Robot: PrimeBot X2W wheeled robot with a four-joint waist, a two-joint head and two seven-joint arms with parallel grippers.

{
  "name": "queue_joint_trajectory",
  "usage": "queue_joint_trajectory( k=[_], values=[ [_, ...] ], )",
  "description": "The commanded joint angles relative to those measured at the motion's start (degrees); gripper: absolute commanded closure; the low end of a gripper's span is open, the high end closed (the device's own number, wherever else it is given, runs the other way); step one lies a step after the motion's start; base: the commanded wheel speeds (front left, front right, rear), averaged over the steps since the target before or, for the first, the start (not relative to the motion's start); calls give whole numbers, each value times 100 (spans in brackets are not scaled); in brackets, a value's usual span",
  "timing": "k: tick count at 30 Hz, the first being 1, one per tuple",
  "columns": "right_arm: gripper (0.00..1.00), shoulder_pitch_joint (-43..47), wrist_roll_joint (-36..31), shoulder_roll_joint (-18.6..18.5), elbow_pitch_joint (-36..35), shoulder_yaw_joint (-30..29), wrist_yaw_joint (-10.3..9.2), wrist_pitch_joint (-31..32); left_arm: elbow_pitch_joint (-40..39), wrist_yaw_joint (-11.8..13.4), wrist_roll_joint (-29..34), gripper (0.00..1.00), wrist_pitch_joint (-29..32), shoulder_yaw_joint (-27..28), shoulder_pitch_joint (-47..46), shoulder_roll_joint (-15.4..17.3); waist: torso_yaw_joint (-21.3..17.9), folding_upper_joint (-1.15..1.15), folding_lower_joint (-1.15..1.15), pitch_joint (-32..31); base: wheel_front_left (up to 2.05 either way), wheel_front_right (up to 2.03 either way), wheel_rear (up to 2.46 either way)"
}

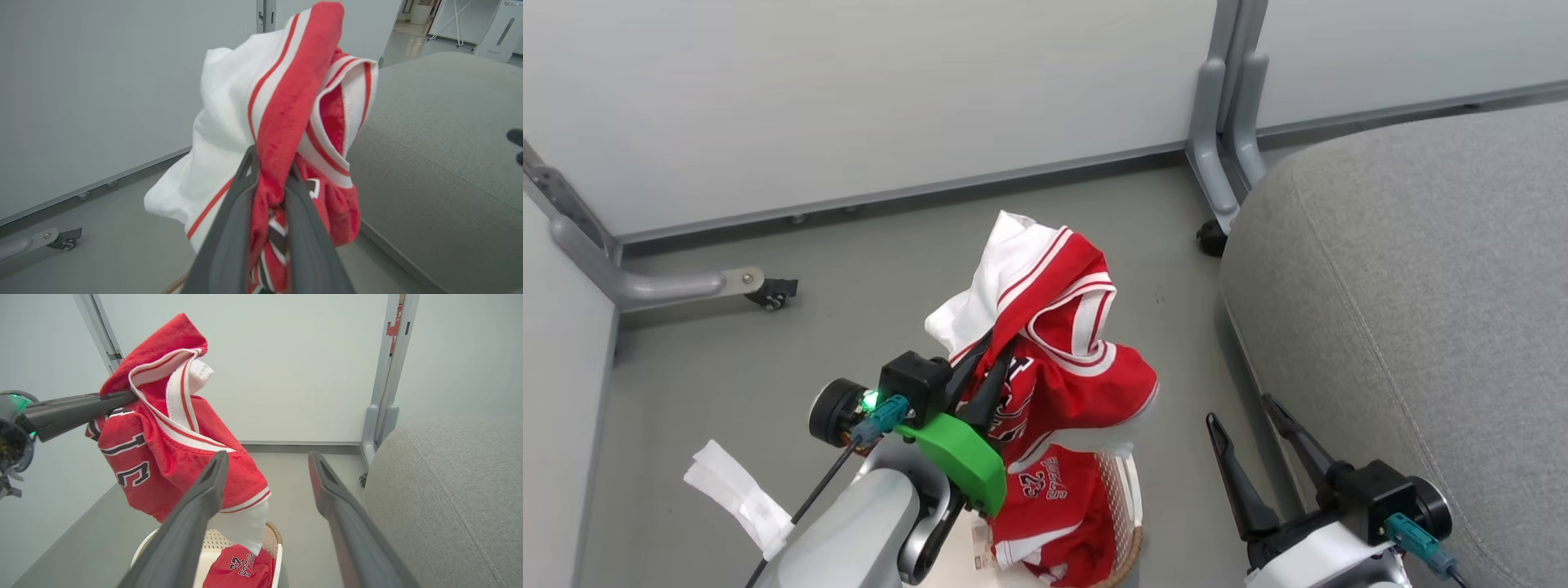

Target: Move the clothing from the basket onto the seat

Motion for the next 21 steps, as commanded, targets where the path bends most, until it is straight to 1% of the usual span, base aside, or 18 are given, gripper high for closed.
queue_joint_trajectory(
  k=[1,5,10,16,21],
  values=[
    [0,91,17,-18,-6,30,-2,-25,-167,-21,-1,100,-4,97,129,13,188,0,1,-333,0,0,0],
    [0,123,-62,-17,-21,119,-2,-25,-628,-42,24,100,-4,285,244,-24,218,0,1,-351,0,0,0],
    [0,85,-107,-19,-103,179,-2,-25,-1134,-78,34,100,-4,388,289,-69,237,0,1,-322,0,0,0],
    [0,31,109,-97,-27,379,-2,-25,-1618,-160,31,100,12,293,301,-115,295,0,1,-375,0,0,0],
    [0,-118,381,-274,101,609,-2,-25,-2009,-122,62,100,104,226,251,-100,307,0,1,-397,0,0,0]
  ],
)
